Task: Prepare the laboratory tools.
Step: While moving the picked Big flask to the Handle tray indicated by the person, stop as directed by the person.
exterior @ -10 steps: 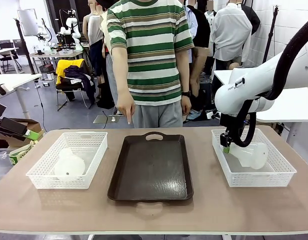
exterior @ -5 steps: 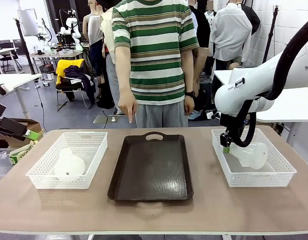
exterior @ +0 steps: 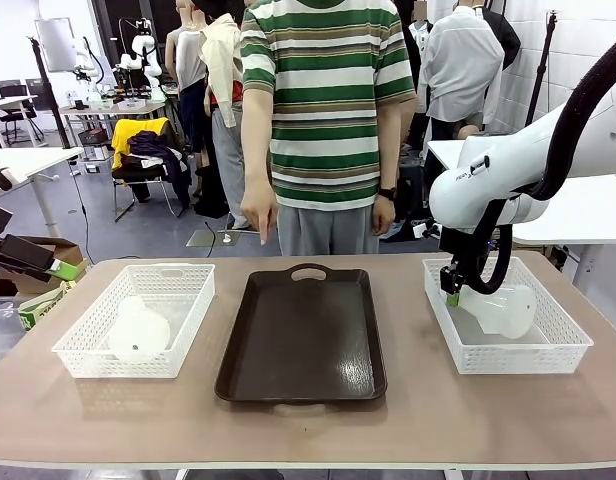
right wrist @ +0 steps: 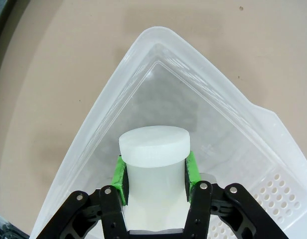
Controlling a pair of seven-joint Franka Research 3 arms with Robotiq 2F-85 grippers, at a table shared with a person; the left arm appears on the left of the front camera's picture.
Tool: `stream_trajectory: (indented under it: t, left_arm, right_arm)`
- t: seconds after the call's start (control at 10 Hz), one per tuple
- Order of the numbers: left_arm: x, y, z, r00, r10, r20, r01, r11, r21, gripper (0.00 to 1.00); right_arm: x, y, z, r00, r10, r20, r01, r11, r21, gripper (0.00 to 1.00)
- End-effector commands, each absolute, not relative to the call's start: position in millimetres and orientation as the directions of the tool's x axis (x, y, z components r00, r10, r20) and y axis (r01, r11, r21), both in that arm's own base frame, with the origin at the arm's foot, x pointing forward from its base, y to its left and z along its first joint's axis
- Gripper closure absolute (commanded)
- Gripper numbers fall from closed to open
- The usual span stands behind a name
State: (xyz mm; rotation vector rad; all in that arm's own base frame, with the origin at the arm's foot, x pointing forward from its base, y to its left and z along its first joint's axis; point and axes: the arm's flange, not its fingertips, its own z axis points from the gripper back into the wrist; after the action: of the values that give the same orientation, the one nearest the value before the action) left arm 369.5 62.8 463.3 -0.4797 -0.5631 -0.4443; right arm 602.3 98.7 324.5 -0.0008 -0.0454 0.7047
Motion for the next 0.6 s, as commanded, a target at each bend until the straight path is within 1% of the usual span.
stream_trajectory:
  t: [0.0, 0.1, 0.2, 0.4, 0.5]
  left_arm:
    - [368.6, 64.7, 459.9, 0.741, -0.269, 0.615, 0.540, 0.783, -0.308, 0.00]
    - [368.6, 64.7, 459.9, 0.741, -0.269, 0.615, 0.540, 0.783, -0.308, 0.00]
    - [368.6, 64.7, 459.9, 0.741, -0.269, 0.615, 0.540, 0.783, -0.308, 0.00]
    - [368.6, 64.7, 459.9, 0.741, -0.269, 0.615, 0.540, 0.783, -0.308, 0.00]
    - [368.6, 64.7, 459.9, 0.741, -0.269, 0.615, 0.540, 0.783, -0.308, 0.00]
  right_arm:
    - [600.4, 101.6, 344.6, 0.780, 0.626, -0.005, -0.626, 0.779, -0.035, 1.00]
    - [596.8, 104.0, 372.3, 0.798, 0.602, -0.016, -0.602, 0.798, -0.025, 1.00]
    - [592.2, 107.2, 409.9, 0.822, 0.570, -0.017, -0.570, 0.820, -0.055, 1.00]
    - [579.9, 120.1, 475.2, 0.846, 0.531, 0.053, -0.524, 0.845, -0.105, 1.00]
    - [573.1, 131.1, 495.5, 0.845, 0.528, 0.088, -0.519, 0.848, -0.108, 1.00]
